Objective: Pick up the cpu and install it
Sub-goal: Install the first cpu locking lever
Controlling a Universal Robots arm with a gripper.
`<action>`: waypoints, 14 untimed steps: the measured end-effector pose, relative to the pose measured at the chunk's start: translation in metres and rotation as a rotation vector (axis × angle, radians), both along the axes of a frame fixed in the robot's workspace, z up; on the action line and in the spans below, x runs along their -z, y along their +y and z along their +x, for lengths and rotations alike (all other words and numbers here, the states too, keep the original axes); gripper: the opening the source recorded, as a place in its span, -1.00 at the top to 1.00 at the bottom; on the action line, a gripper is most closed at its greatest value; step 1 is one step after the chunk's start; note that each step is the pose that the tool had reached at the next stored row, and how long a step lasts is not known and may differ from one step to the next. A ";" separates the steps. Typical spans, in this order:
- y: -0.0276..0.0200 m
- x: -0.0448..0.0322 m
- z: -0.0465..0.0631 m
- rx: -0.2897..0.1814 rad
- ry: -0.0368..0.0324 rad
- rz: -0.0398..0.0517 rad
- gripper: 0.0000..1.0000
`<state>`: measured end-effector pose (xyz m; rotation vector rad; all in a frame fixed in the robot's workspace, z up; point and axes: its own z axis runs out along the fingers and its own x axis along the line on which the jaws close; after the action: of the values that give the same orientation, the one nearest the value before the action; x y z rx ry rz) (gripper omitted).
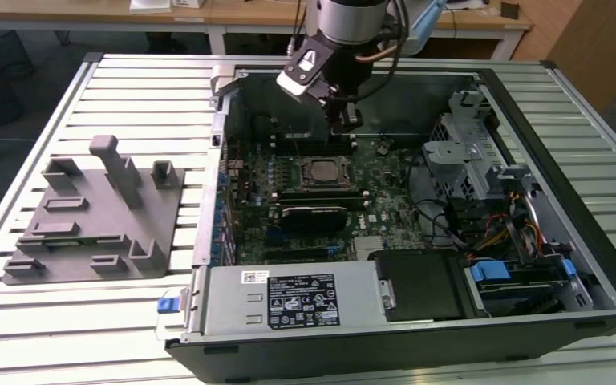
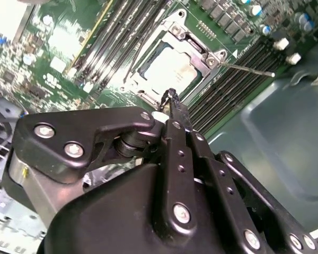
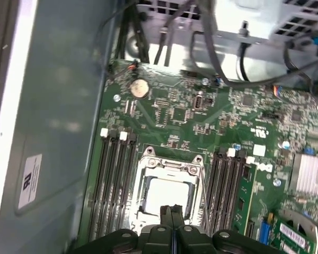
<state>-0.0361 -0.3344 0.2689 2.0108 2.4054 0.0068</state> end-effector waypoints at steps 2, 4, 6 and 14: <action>0.0000 0.0001 0.000 -0.036 0.0001 -0.0001 0.79; 0.0000 0.0001 0.000 -0.070 0.0000 0.0000 0.79; 0.0000 0.0002 0.000 -0.101 -0.0001 0.0001 0.79; 0.0000 0.0002 0.000 -0.236 0.0000 0.0000 0.79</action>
<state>-0.0361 -0.3344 0.2688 1.7137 2.6260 0.0080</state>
